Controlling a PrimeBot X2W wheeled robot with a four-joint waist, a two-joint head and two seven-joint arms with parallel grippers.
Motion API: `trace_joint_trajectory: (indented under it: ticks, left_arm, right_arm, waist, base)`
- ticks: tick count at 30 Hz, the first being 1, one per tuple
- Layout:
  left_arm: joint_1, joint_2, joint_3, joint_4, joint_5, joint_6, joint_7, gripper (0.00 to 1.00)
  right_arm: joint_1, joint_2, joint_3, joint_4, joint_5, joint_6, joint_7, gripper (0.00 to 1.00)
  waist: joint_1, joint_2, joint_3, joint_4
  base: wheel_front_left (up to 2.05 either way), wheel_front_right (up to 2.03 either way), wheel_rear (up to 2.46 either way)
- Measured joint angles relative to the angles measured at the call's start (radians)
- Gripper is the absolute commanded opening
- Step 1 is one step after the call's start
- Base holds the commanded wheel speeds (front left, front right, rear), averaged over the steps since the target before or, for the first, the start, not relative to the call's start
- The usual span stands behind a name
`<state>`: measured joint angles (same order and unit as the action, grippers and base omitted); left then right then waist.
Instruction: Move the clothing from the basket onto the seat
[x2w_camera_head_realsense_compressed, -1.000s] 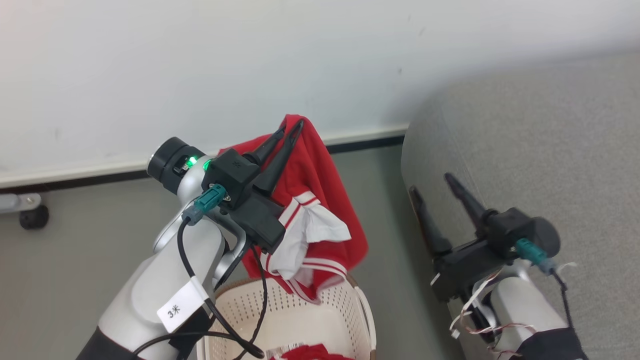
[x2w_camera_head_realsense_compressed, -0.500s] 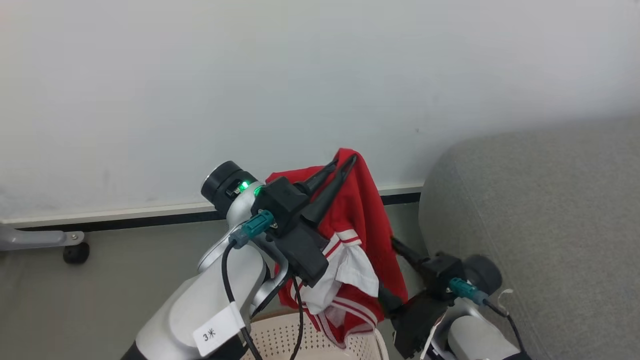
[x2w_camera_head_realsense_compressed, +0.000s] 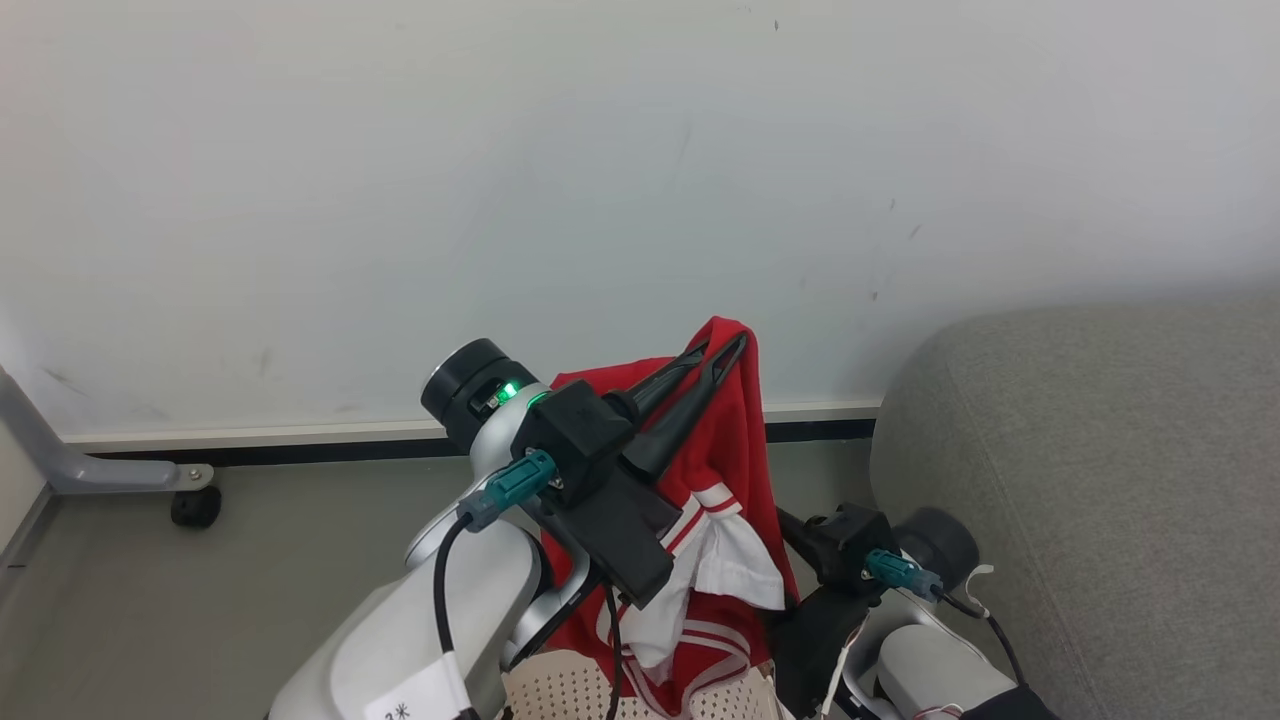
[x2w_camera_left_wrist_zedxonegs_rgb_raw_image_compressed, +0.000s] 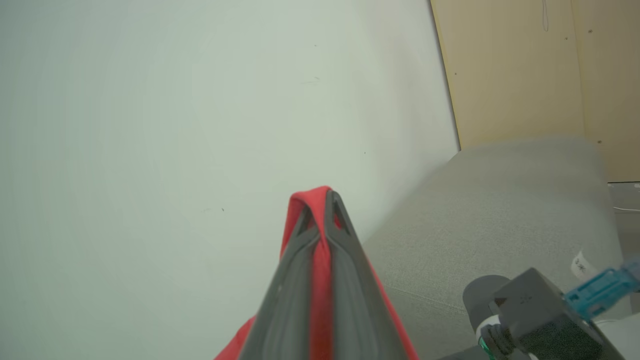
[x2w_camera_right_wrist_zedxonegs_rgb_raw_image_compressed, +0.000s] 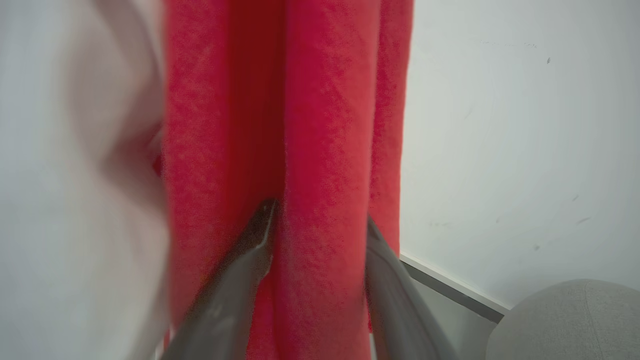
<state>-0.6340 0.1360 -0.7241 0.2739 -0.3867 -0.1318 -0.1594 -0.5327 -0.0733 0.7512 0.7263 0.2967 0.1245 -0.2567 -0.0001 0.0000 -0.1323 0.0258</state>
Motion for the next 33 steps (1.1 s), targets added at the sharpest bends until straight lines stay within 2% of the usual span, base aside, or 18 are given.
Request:
trace_joint_trajectory:
  ticks: [1,2,8,10,12,13,14,22,33]
  left_arm:
    - [0.005,0.003,0.001,-0.007,-0.002,0.000,0.001,0.00]
    - [0.010,0.006,0.003,-0.014,-0.008,0.000,0.002,0.00]
    - [0.080,0.058,0.044,-0.020,-0.049,0.020,0.026,0.00]
    - [0.104,0.070,0.057,-0.018,-0.055,0.028,0.027,0.36]
    - [0.130,0.076,0.071,-0.015,-0.066,0.039,0.027,0.62]
    - [0.142,0.079,0.075,-0.013,-0.069,0.045,0.027,0.87]
    - [0.155,0.081,0.082,-0.011,-0.078,0.048,0.027,1.00]
    - [0.241,0.084,0.112,0.001,-0.118,0.080,0.000,1.00]
    - [0.357,0.065,0.111,-0.015,-0.156,0.089,-0.045,1.00]
  right_arm:
    - [-0.002,0.000,0.005,0.002,0.011,0.000,0.000,0.03]
    - [-0.005,0.000,0.009,0.003,0.018,0.000,0.000,0.00]
    - [-0.013,-0.007,0.017,-0.002,0.062,0.000,0.000,0.00]
    - [-0.015,-0.022,0.010,-0.006,0.078,0.000,0.000,0.00]
    - [-0.020,-0.043,-0.001,-0.012,0.086,0.000,0.000,0.00]
    - [-0.027,-0.053,-0.006,-0.013,0.089,0.000,0.000,0.00]
    - [-0.035,-0.063,-0.012,-0.018,0.094,0.000,0.000,0.00]
    - [-0.088,-0.143,-0.063,-0.066,0.105,0.000,0.000,0.00]
    - [-0.112,-0.244,-0.105,-0.133,0.100,0.000,0.000,0.00]
  waist:
    - [0.0000,0.0000,0.000,0.000]
    - [0.0000,0.0000,0.000,0.000]
    - [0.0000,0.0000,0.001,-0.016]
    - [0.0000,0.0000,0.002,-0.025]
    - [0.0000,0.0000,0.004,-0.036]
    - [0.0000,0.0000,0.005,-0.042]
    - [0.0001,0.0000,0.005,-0.049]
    - [0.0002,0.0000,0.011,-0.109]
    - [0.0002,0.0000,0.016,-0.202]
  base:
    - [0.00,0.00,0.00]
    - [0.00,0.00,0.00]
    - [0.00,0.00,0.00]
    - [0.00,0.00,0.00]
    - [0.00,0.00,0.00]
    - [0.00,0.00,0.00]
    - [0.00,0.00,0.00]
    - [0.00,0.00,0.00]
    - [0.00,0.00,0.00]
